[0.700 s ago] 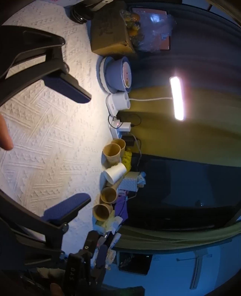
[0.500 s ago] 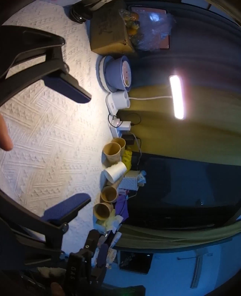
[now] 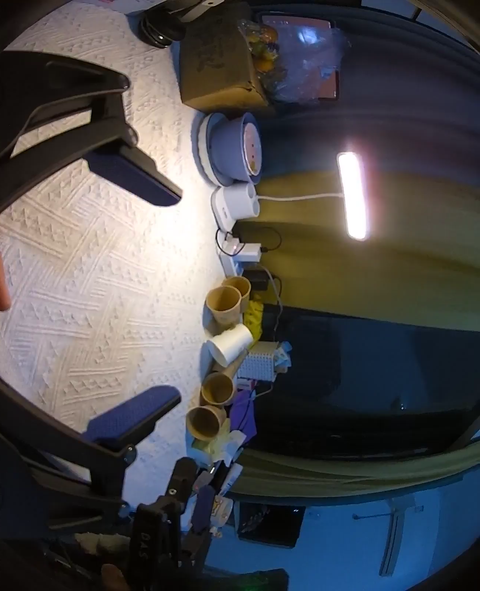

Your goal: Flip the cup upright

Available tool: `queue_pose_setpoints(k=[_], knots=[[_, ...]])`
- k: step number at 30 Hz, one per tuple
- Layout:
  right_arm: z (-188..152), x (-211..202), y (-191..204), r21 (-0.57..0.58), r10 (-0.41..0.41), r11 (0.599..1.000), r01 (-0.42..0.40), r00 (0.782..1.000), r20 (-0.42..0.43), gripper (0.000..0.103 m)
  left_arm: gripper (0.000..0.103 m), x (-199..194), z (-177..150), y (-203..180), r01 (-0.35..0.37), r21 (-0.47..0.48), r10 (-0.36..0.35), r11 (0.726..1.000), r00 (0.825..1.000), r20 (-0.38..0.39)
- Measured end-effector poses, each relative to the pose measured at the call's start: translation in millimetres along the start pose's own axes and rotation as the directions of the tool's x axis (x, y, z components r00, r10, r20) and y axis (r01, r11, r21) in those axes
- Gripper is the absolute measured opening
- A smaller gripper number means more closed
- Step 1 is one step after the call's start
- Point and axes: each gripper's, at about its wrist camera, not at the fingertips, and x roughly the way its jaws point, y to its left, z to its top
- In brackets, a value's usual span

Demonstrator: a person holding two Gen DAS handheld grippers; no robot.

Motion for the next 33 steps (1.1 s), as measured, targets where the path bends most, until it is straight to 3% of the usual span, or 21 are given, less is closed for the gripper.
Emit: queue_pose_setpoints(k=[33], knots=[[-0.5, 1.4, 5.4, -0.001, 0.005, 1.0, -0.005, 1.0, -0.002, 0.08, 0.099, -0.2, -0.5, 1.1, -0.006, -0.003, 0.006, 1.0, 1.0, 0.004]])
